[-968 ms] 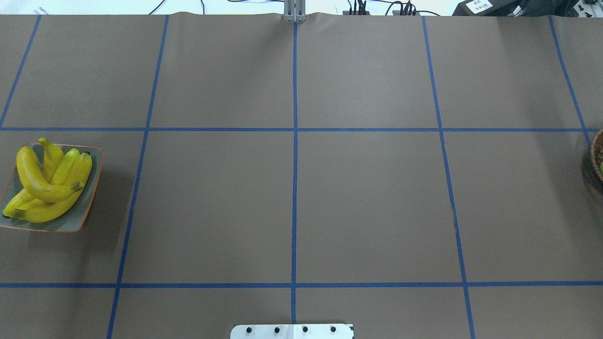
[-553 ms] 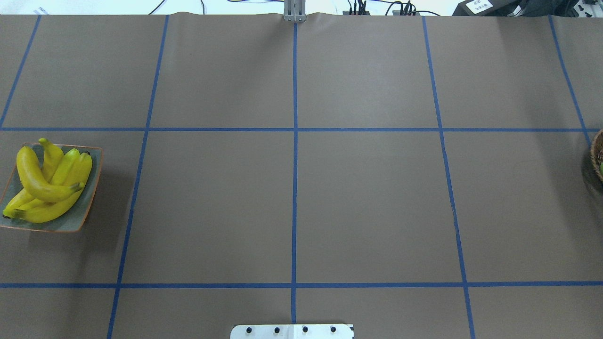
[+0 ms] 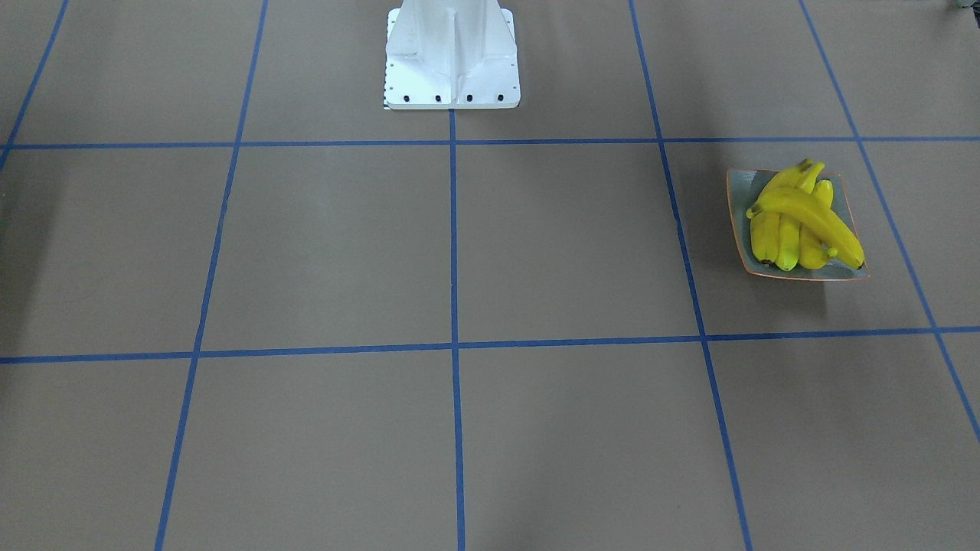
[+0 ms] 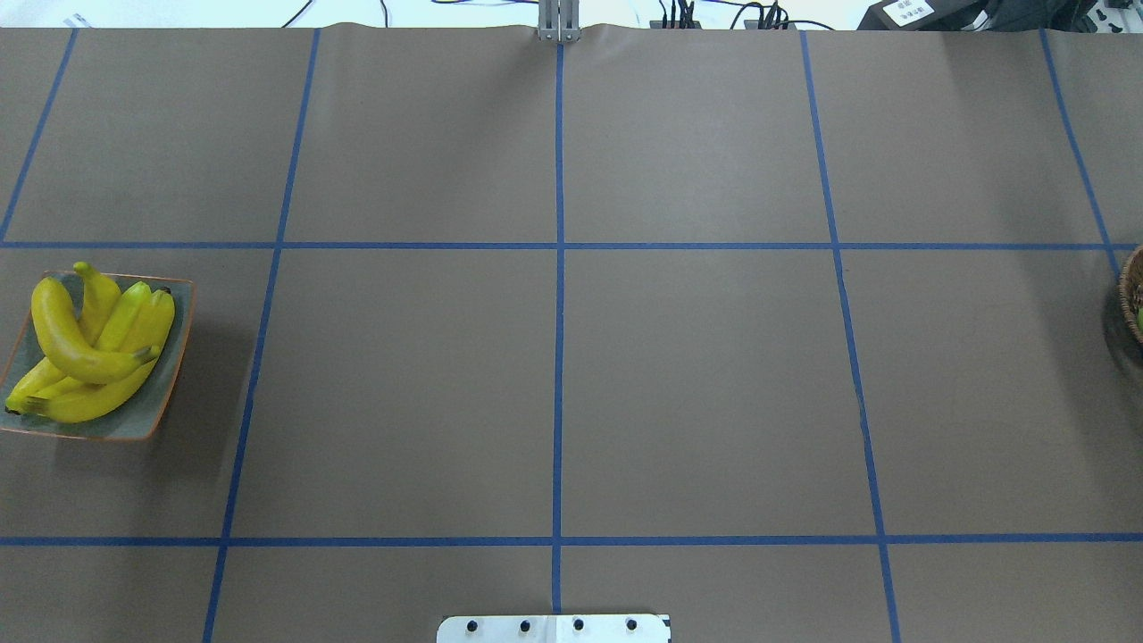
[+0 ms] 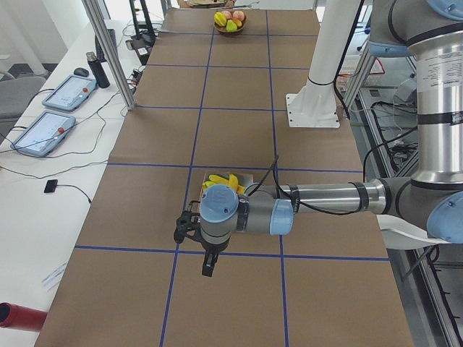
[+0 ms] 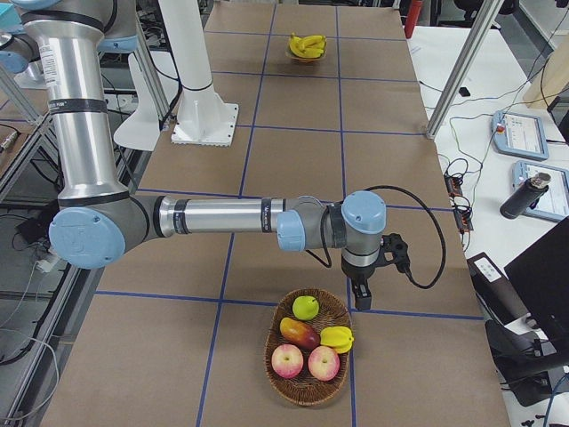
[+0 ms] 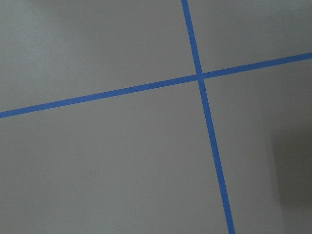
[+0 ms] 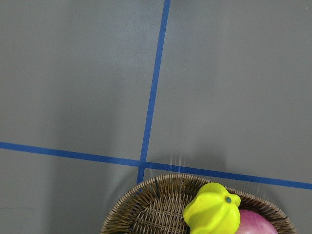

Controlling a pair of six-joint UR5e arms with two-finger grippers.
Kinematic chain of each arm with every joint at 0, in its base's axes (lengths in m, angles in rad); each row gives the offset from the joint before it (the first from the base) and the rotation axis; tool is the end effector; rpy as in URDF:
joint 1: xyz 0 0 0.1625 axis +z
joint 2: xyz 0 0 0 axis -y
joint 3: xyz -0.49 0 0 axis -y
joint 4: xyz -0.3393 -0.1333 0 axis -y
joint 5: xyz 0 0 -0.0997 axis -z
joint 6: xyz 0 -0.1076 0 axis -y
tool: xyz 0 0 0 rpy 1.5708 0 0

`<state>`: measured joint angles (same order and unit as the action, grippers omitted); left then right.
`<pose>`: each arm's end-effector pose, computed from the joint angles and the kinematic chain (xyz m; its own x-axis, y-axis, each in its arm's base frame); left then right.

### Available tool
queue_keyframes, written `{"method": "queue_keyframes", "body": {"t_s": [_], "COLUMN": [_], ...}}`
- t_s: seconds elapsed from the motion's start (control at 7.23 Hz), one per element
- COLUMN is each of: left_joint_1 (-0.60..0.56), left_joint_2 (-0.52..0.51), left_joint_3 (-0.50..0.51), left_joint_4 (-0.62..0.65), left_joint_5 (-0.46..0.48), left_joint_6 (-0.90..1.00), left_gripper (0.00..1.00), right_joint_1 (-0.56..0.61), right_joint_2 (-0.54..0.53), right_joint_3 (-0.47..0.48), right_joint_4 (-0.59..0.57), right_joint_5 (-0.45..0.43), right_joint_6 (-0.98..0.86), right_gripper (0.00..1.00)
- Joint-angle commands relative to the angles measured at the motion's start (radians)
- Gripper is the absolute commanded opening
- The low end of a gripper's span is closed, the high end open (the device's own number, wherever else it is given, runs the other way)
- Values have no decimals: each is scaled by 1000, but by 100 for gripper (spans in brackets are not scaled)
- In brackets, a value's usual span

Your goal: Transfer all bananas from basket to plate

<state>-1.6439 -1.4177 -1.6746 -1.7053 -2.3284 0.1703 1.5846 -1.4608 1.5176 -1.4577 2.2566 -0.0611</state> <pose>-0.0862 -0.3648 0.7329 0.7306 0.1736 -0.6604 -0.0518 0.9784 0.1999 0.0721 -0.5039 0.6955 0.7747 -0.1564 0.6127 0.0338 0.9778 0.2069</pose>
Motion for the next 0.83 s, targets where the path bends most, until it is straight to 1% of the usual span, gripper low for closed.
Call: {"method": "queue_keyframes", "body": {"t_s": [0.0, 0.69], "left_joint_1": [-1, 1], "left_joint_2": [11, 9], "left_joint_3": [0, -13], "left_joint_4": [3, -4], "left_joint_5": [0, -2], "left_joint_6": [0, 2], "left_gripper": [100, 100], "right_joint_1": [0, 0], "right_joint_2": [-18, -59], "right_joint_3": [-4, 6], "right_joint_4": [45, 54], "right_joint_5": [0, 1], "right_joint_6": [6, 6], "right_gripper": [100, 100]}}
